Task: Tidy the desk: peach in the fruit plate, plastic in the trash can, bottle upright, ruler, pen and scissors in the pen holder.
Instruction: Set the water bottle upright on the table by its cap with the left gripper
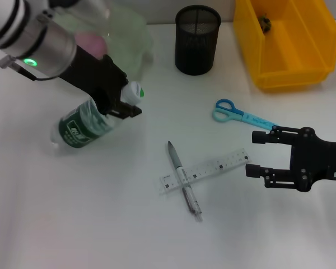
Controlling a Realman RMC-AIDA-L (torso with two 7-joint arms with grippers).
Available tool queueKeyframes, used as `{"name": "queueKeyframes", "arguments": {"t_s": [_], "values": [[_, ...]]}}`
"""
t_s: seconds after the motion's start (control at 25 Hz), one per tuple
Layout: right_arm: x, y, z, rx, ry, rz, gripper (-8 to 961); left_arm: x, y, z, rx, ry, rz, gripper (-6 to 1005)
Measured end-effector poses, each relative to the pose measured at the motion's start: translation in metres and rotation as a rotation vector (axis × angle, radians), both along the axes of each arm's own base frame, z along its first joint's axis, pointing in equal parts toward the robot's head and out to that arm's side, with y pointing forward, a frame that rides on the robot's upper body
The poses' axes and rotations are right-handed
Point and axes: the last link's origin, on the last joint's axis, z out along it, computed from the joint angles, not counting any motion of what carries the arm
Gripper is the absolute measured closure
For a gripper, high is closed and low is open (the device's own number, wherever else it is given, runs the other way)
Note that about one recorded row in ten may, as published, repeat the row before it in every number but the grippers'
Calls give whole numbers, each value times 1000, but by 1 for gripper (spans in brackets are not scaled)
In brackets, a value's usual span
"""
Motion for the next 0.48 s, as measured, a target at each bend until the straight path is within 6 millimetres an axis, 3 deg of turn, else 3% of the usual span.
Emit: {"name": "queueKeyframes", "arguments": {"t_s": [0.12, 0.48], "values": [[0, 0, 0, -1, 1, 2, 215, 2, 1, 16, 31, -75, 12, 552], [-2, 0, 0, -7, 7, 11, 215, -7, -1, 38, 106, -179, 52, 551]]}}
